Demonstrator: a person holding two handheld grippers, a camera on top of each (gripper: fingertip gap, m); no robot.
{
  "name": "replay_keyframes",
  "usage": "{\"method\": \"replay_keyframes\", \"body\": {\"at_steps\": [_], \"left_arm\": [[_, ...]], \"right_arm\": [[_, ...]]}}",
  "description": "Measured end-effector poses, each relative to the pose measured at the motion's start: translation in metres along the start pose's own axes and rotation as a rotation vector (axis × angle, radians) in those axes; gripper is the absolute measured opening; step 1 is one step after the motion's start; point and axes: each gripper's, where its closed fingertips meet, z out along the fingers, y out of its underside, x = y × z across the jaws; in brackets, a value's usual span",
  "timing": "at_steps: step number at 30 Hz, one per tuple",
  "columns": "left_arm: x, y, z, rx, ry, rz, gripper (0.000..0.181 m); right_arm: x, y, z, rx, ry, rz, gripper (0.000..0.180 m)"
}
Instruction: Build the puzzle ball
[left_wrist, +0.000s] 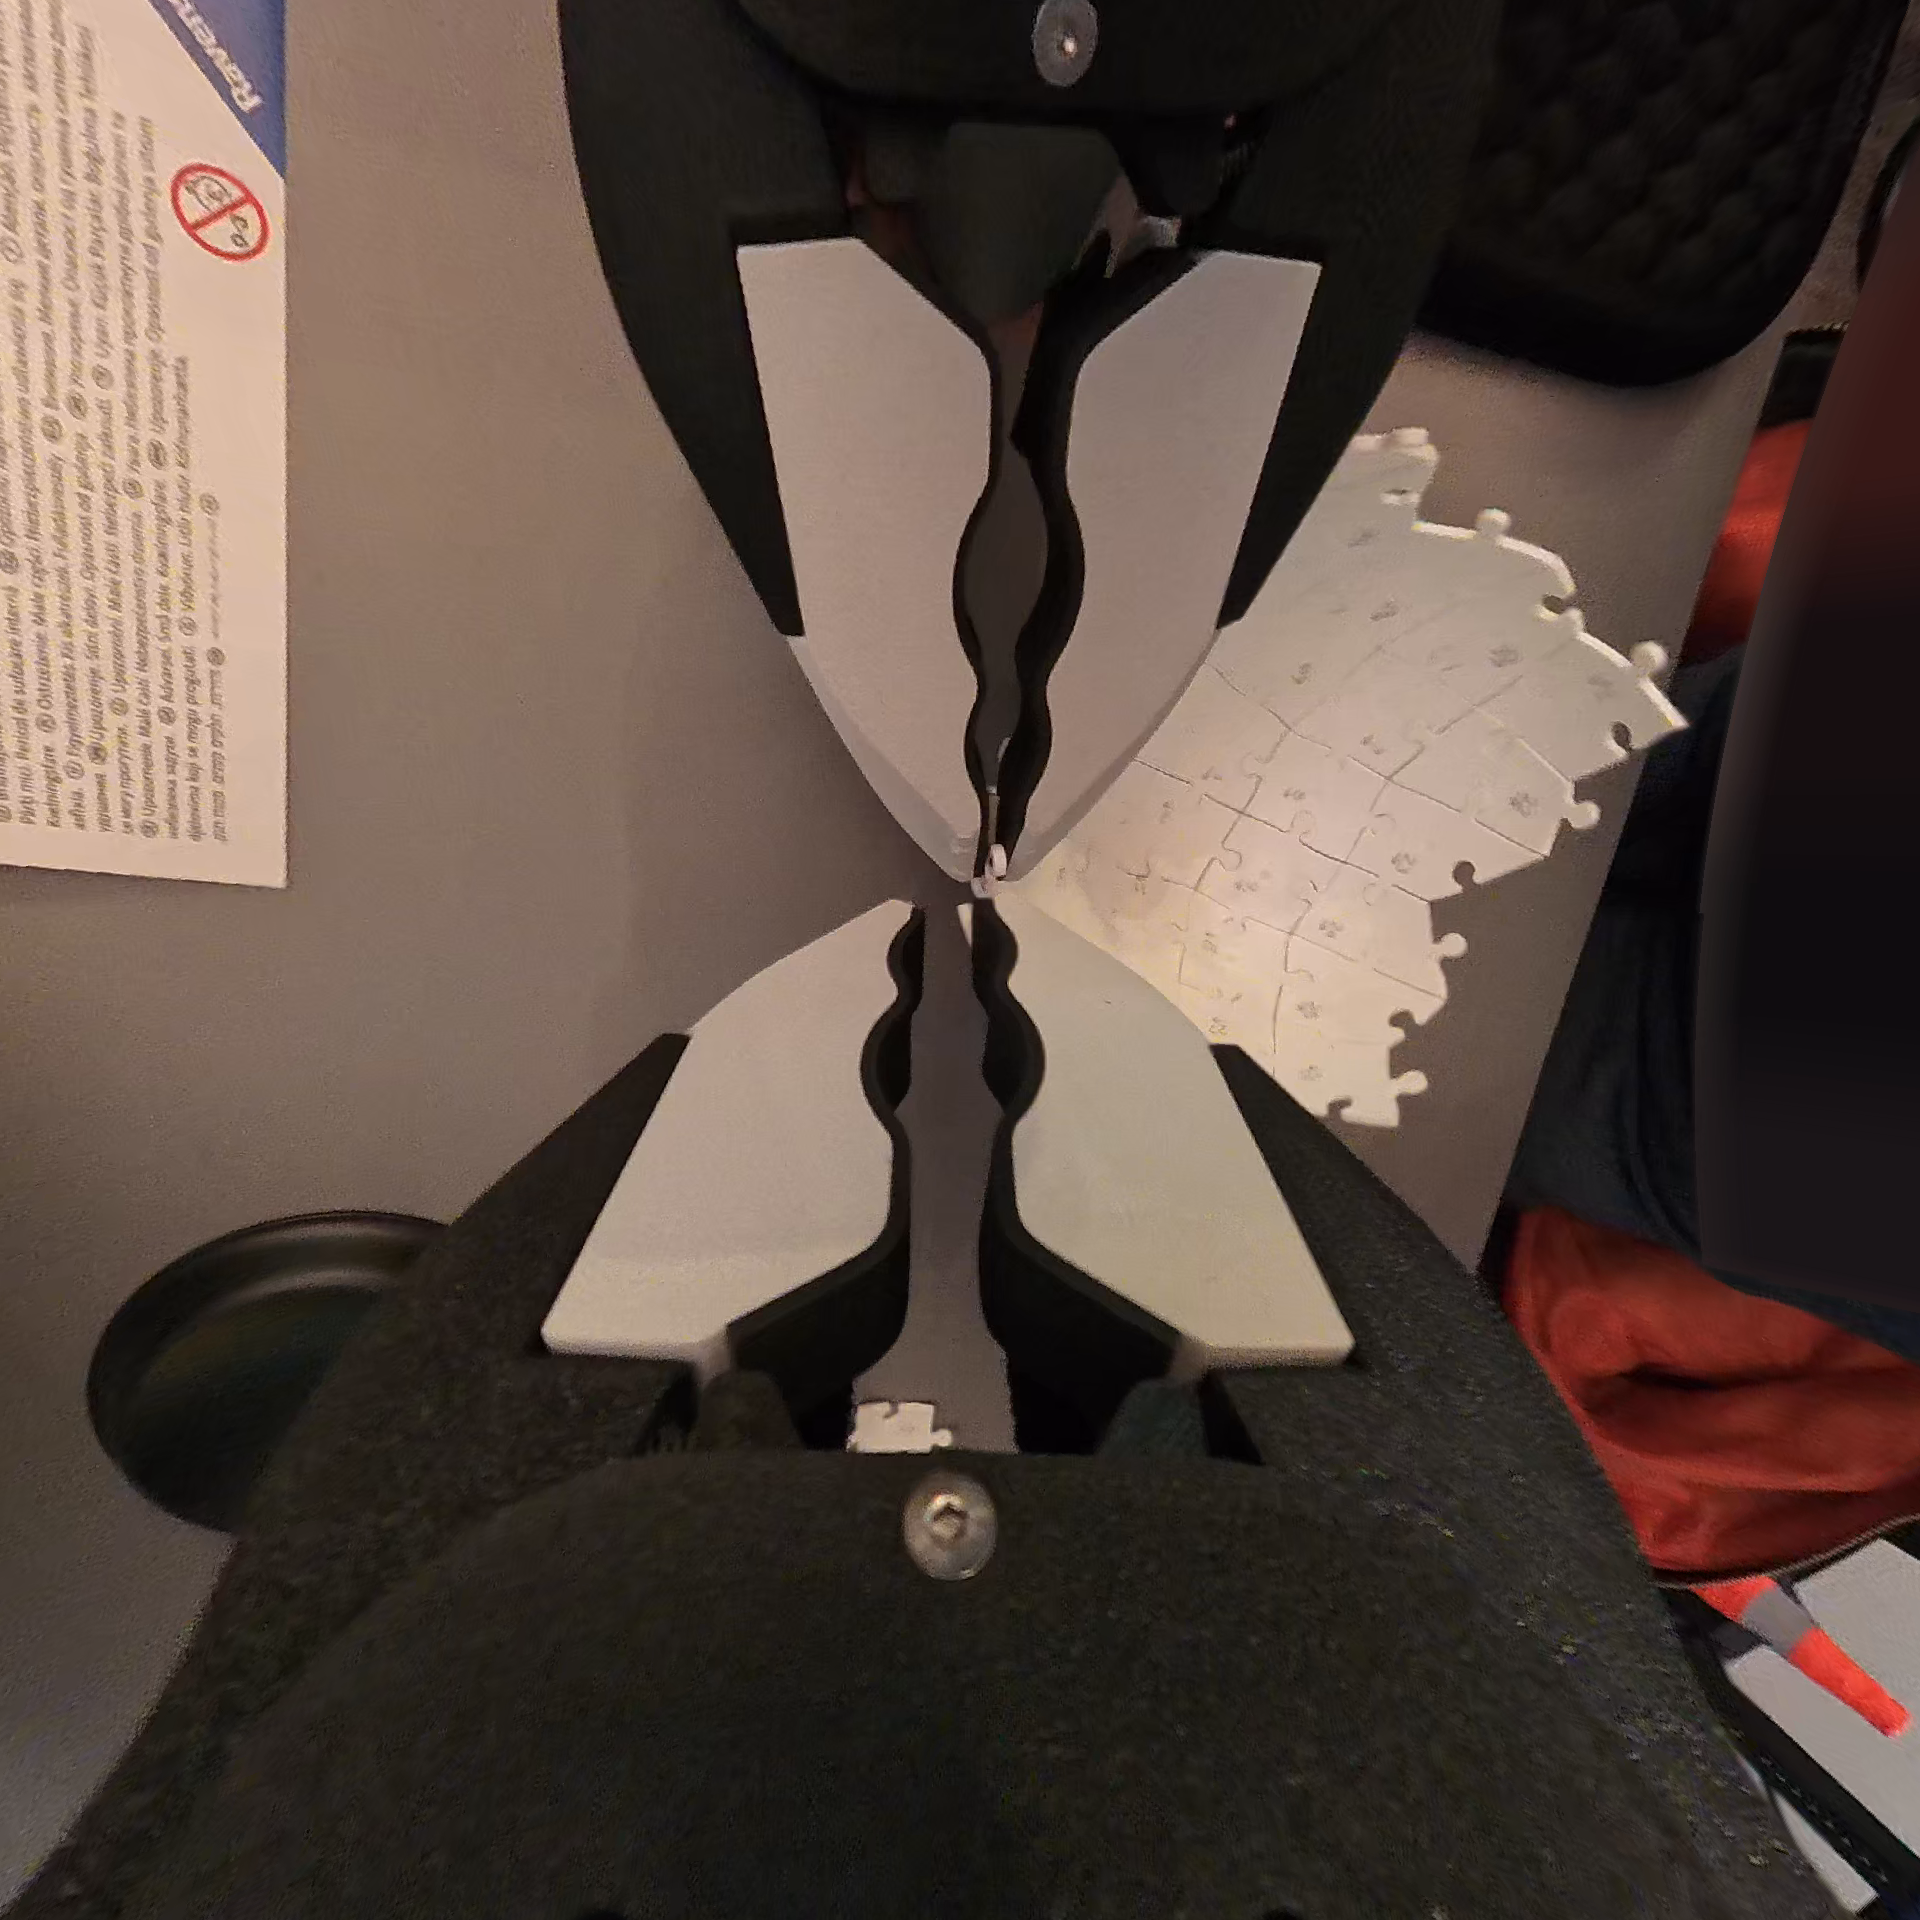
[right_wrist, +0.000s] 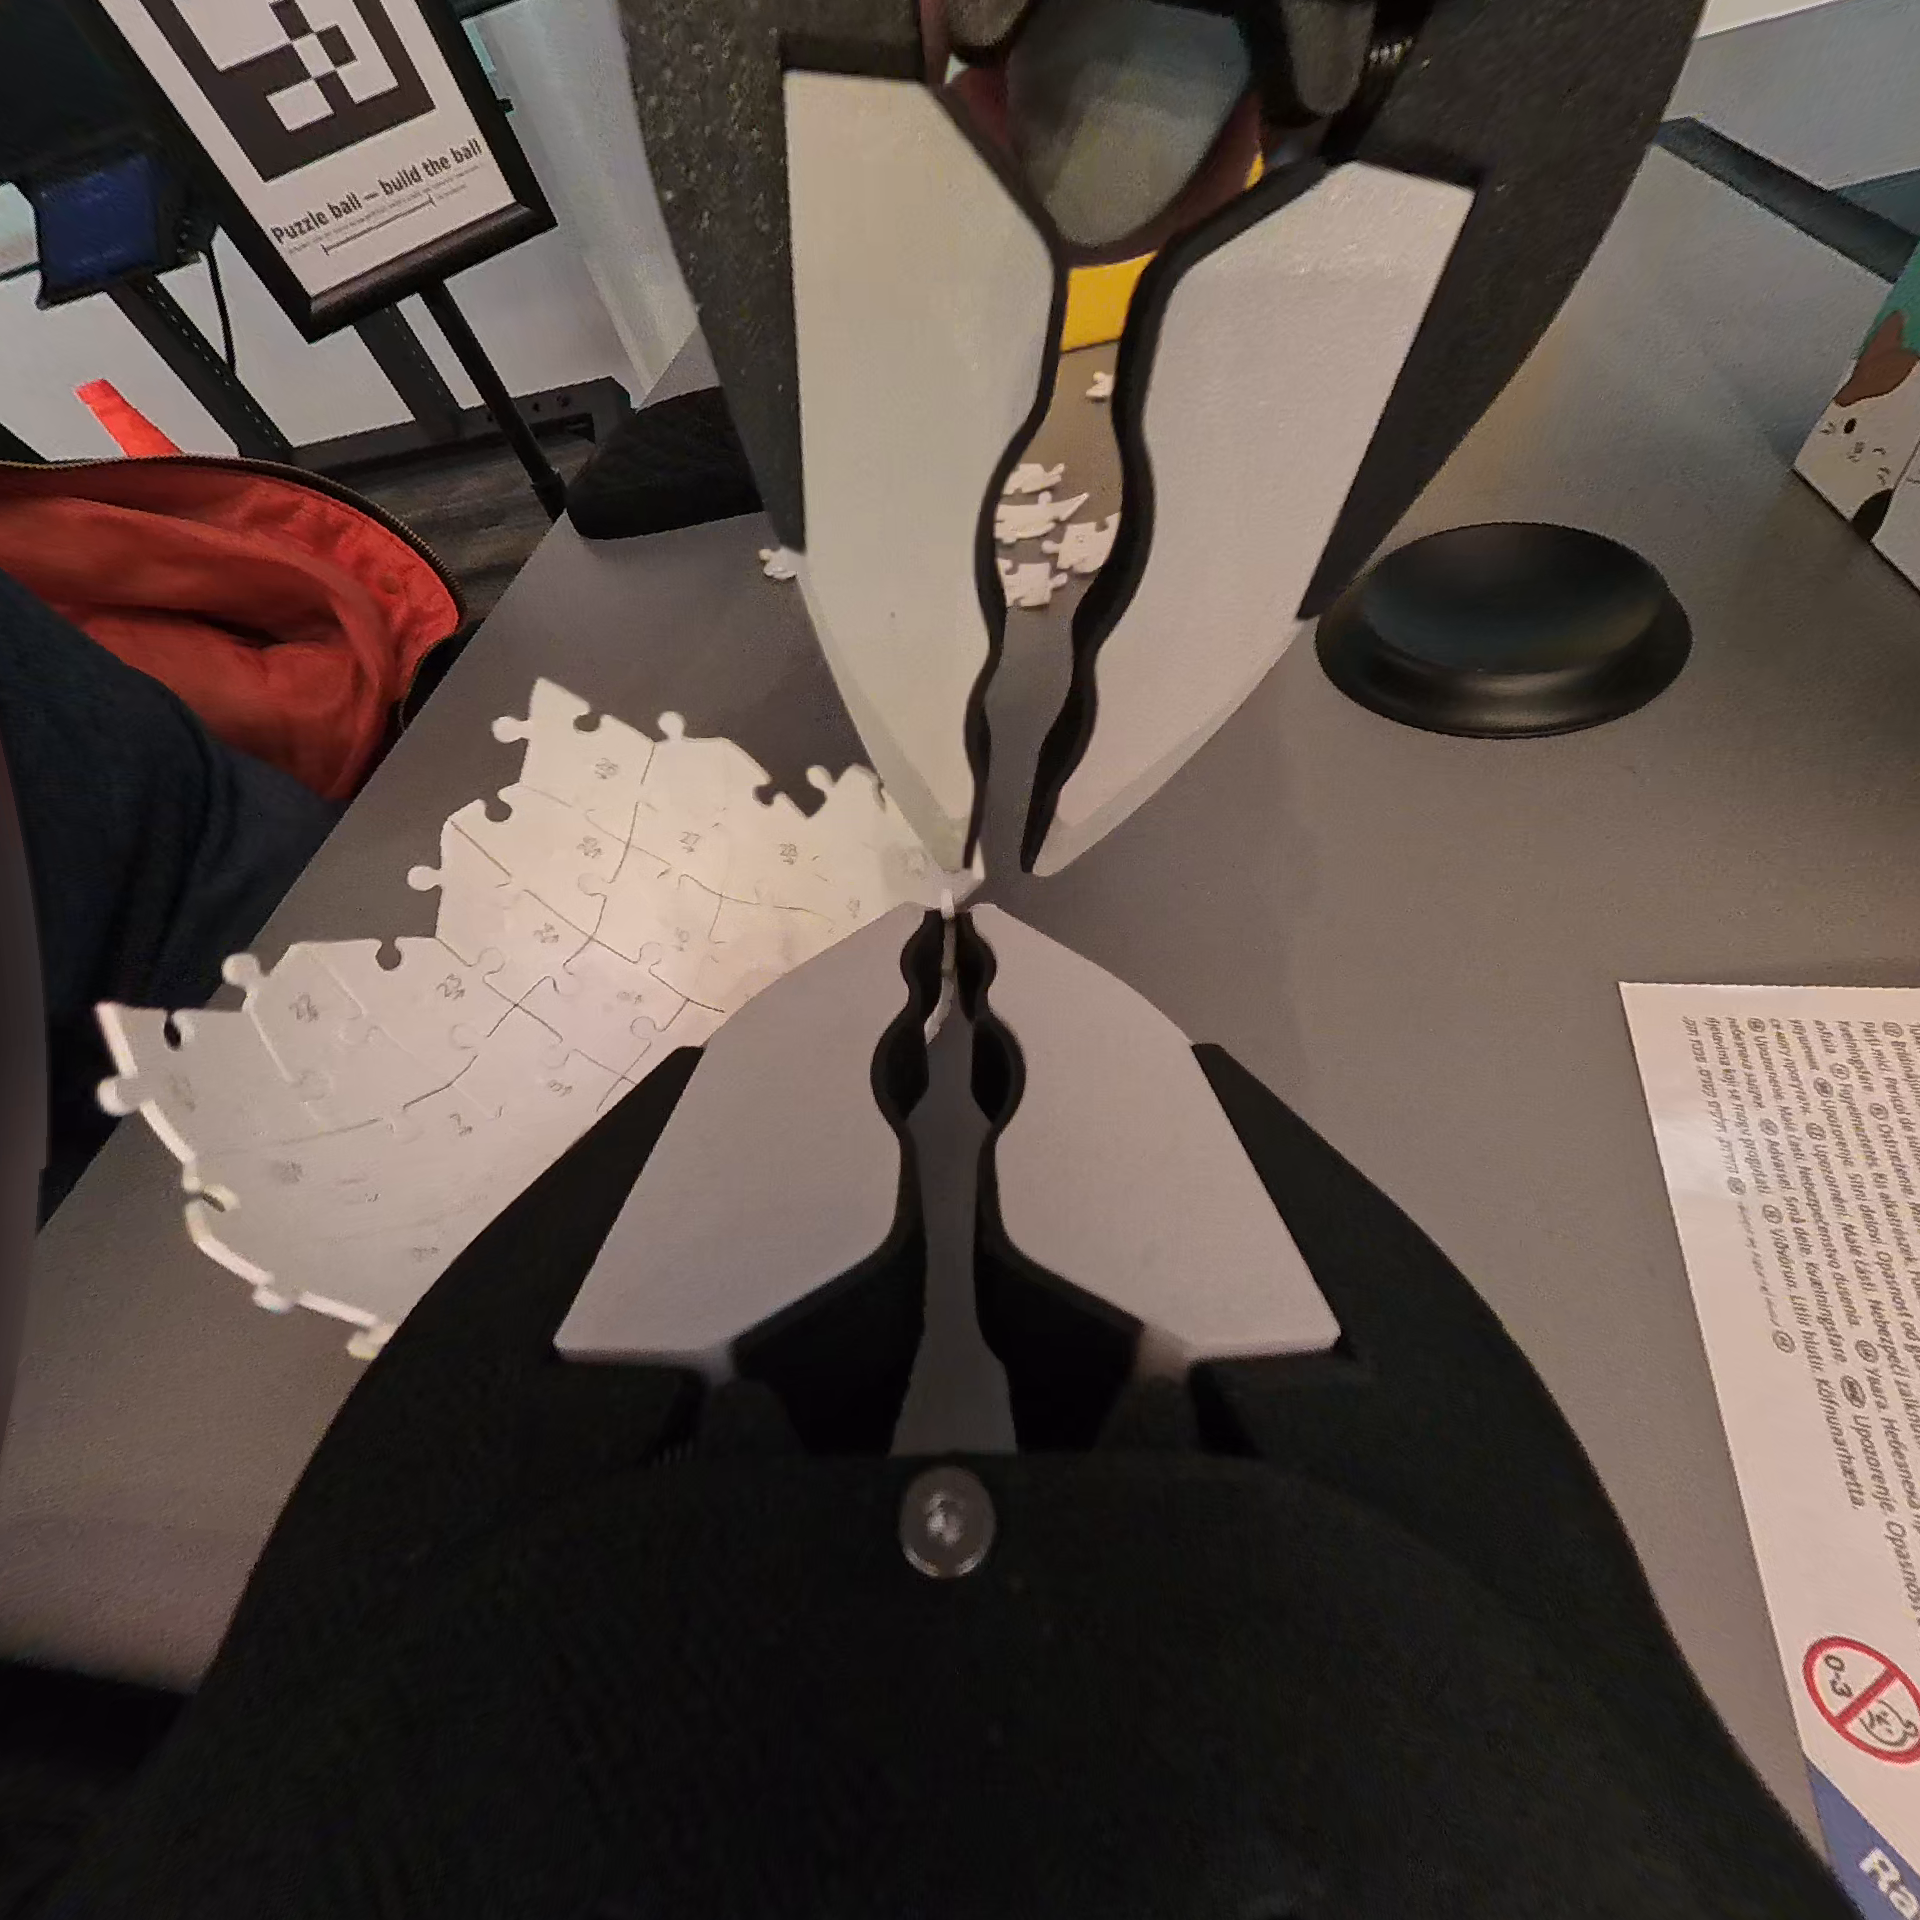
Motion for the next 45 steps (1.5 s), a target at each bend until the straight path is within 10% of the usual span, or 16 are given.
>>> {"method": "replay_keyframes", "body": {"at_steps": [45], "left_arm": [[0.034,0.016,-0.042,0.383,-0.371,-0.214,0.048]], "right_arm": [[-0.019,-0.012,-0.009,0.056,-0.089,-0.033,0.003]]}}
